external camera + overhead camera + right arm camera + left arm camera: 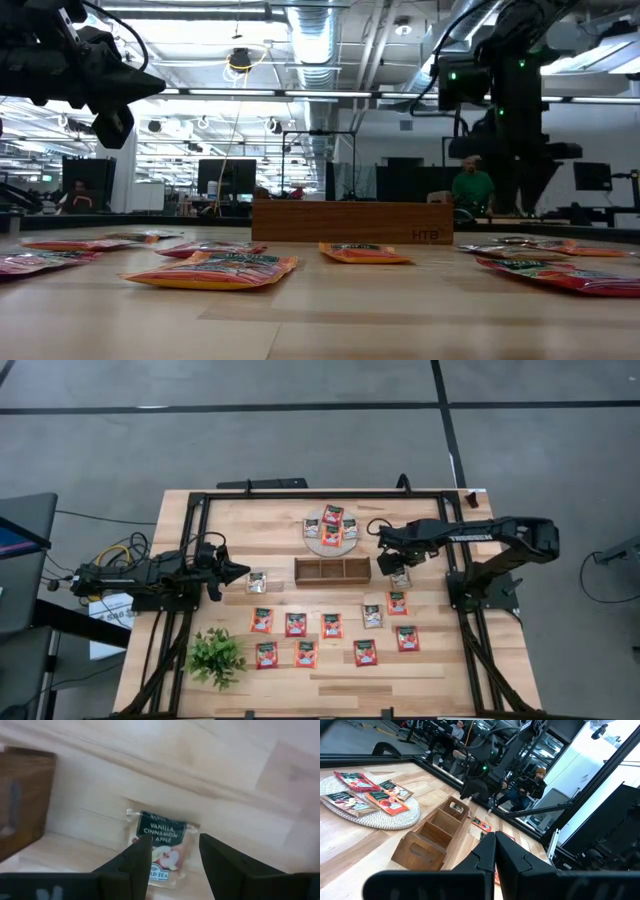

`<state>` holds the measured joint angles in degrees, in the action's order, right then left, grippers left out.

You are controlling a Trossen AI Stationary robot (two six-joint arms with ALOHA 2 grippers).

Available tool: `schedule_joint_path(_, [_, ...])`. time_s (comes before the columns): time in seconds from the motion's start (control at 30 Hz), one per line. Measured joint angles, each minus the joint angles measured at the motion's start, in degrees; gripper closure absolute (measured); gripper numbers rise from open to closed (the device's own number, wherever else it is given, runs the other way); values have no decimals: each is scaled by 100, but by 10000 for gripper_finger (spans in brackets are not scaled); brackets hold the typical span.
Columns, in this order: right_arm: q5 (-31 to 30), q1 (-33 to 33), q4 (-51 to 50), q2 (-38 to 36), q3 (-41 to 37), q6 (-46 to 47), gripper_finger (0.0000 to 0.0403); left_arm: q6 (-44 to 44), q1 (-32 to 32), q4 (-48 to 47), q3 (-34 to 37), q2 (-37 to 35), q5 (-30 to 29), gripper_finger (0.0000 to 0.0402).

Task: Pick & Place Tea
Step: Put the brown tea bag into the right section of the wooden organizer

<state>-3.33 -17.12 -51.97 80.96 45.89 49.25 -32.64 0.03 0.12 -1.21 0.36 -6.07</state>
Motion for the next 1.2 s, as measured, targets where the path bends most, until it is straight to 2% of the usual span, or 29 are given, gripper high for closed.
schedule_joint_path(0.23, [4,-299,-37,90,0,-1682,251,2,-2,0,0,0,0,402])
schedule_joint_path(0.43, [41,-383,-277,514,-7,-2501,257,-39,-2,0,0,0,0,402])
schedule_joint_path(0.67, [47,-182,-261,870,-7,-2723,266,-127,0,0,0,0,0,402])
schedule_joint_path(1.2, [39,-165,411,903,-54,-2728,277,-149,0,0,2,0,0,402])
